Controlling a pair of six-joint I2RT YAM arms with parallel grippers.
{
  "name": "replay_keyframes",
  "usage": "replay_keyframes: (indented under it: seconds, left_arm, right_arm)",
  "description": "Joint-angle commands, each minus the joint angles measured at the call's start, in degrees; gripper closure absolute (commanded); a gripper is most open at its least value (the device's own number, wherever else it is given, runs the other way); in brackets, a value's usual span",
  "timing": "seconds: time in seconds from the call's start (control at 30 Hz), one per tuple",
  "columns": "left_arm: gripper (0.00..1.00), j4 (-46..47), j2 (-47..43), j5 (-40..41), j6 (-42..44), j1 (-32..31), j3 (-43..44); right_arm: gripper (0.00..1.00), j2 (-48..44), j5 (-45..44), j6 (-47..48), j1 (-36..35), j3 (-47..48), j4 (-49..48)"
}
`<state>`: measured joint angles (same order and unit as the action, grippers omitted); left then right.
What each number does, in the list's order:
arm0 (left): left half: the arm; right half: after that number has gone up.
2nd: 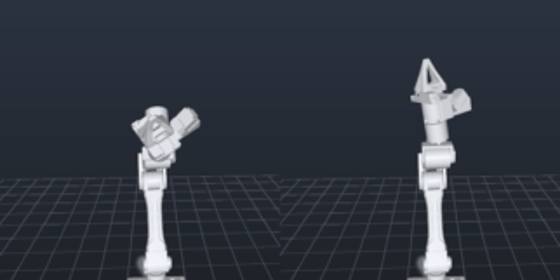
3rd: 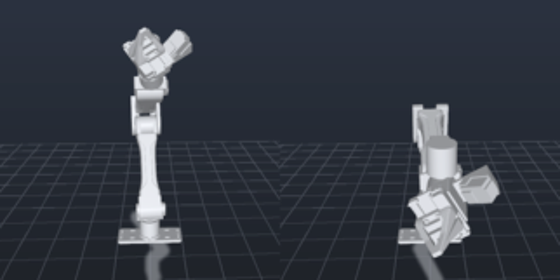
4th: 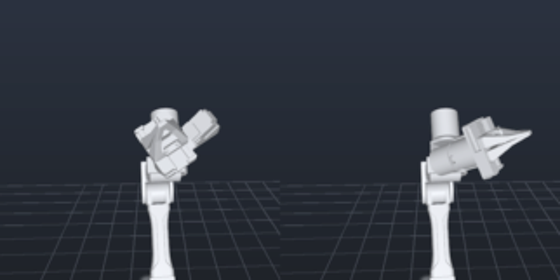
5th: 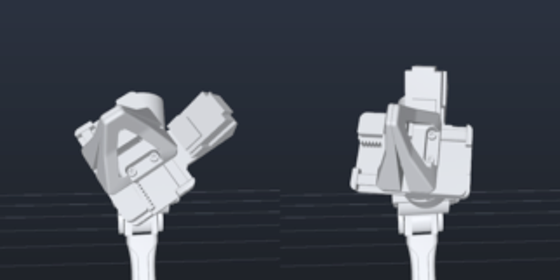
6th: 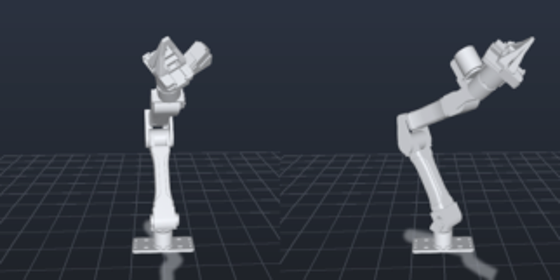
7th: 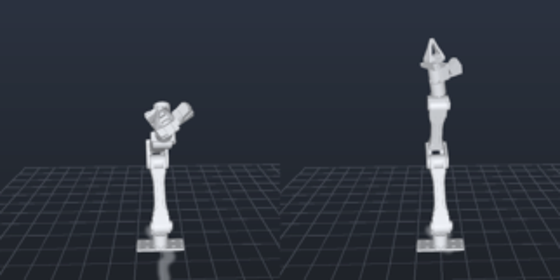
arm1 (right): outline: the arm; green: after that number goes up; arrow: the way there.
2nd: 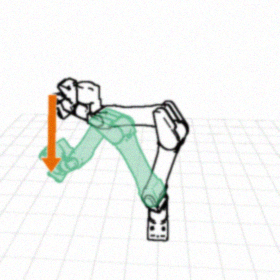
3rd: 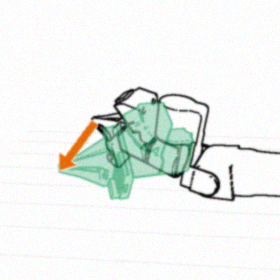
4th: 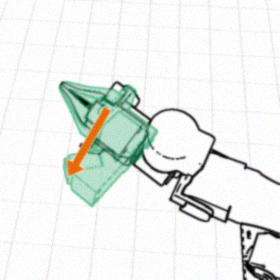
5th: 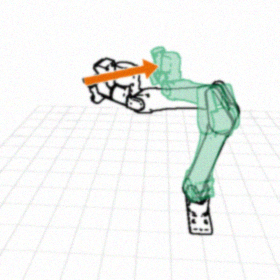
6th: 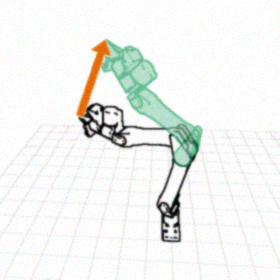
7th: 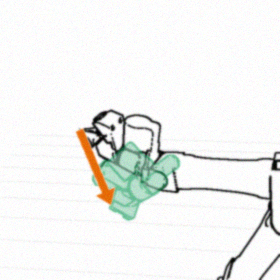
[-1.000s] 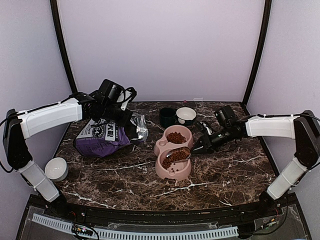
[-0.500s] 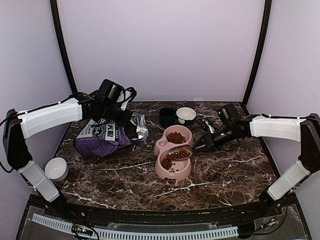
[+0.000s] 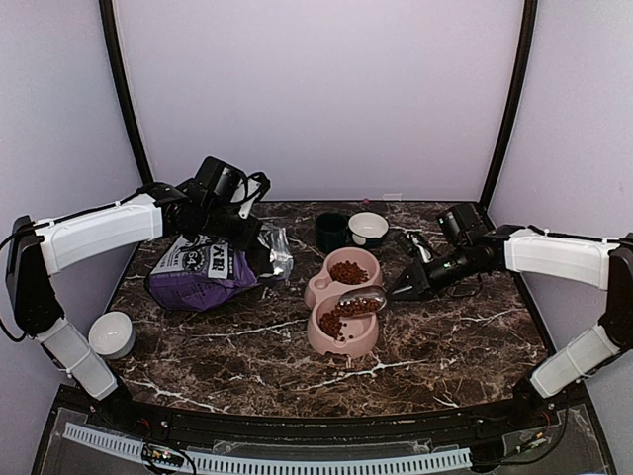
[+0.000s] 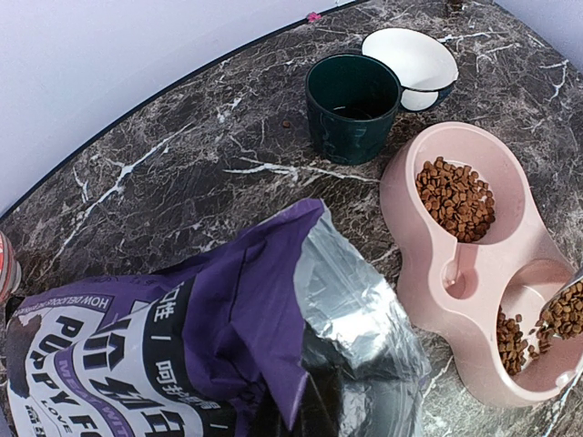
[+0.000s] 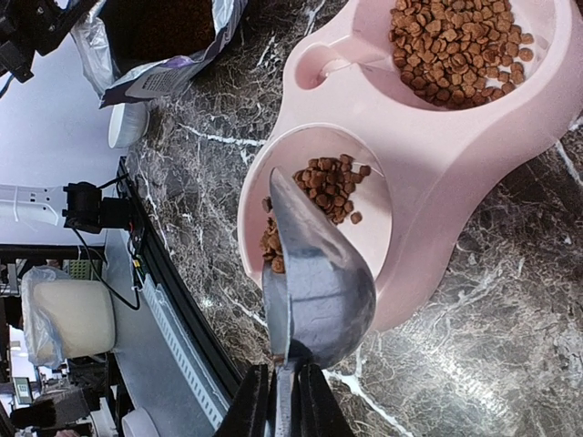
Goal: Serve the pet food
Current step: Place the pet food in the pet food bowl.
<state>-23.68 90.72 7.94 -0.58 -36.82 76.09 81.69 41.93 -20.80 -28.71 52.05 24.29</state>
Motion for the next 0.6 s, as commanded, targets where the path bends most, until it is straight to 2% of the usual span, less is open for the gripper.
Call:
replay_keyframes:
  seconds: [0.0, 0.57]
  left_arm:
    - [1.0, 1.44, -3.17, 2.43, 0.93, 0.26, -0.35]
    - [1.0, 1.45, -3.35, 2.19, 0.91, 0.26, -0.33]
  right_arm:
    - [1.0, -2.49, -0.89, 1.44, 0.53, -0.45, 1.15]
    - [1.0, -6.24, -3.82, 3.83, 2.08, -0.45, 6.46]
